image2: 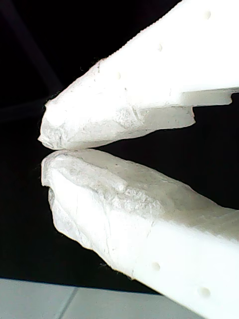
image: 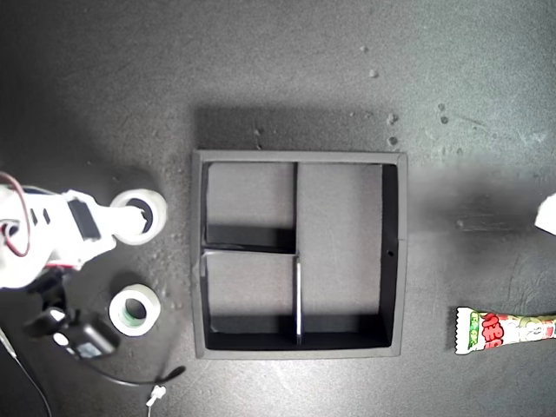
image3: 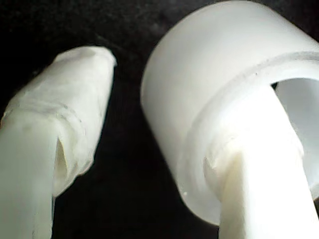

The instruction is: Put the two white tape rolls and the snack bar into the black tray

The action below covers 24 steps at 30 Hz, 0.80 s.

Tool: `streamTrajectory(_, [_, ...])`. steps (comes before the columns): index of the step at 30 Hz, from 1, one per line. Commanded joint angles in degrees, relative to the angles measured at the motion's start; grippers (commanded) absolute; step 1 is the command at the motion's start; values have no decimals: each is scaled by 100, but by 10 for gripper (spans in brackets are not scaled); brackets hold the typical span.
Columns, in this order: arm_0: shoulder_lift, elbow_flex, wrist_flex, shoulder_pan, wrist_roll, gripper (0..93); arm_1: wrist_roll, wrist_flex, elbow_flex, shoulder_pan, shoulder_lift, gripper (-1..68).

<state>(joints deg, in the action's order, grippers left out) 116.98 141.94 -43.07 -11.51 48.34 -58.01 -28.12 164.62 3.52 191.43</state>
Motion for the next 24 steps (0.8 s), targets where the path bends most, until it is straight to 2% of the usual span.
streamTrajectory(1, [-765,-677,-149,255,167,58,4219,-44,-668,167,-35,-1])
streamTrajectory(2, [-835,-791,-229,325,185,40,3753,9,-721,-123,-35,0])
streamTrajectory(3, [-826,-853,-299,387,202,14,2716,44,-721,-677,-35,-1])
streamTrajectory(5, [-606,-905,-519,492,264,1,-193,35,-299,-1661,44,-2])
streamTrajectory(9, [-97,-1354,-1380,580,97,1,-4245,756,1011,-1661,44,-3])
streamTrajectory(11, [35,-1846,-1986,633,-114,1,-5045,756,1274,-1644,44,-3])
streamTrajectory(13, [158,-2479,-2628,686,-316,1,-5537,343,1248,-1705,44,-3])
streamTrajectory(16, [272,-3630,-3437,826,-650,1,-5950,-114,1116,-1784,44,-3])
streamTrajectory(19, [44,-4992,-4034,932,-1046,1,-5537,-44,1125,-2048,44,-4])
streamTrajectory(21, [-378,-5941,-4395,923,-1204,1,-3709,-62,879,-2514,44,-5])
streamTrajectory(24, [-1151,-7154,-4737,738,-1301,1,-202,-211,141,-2338,44,-4])
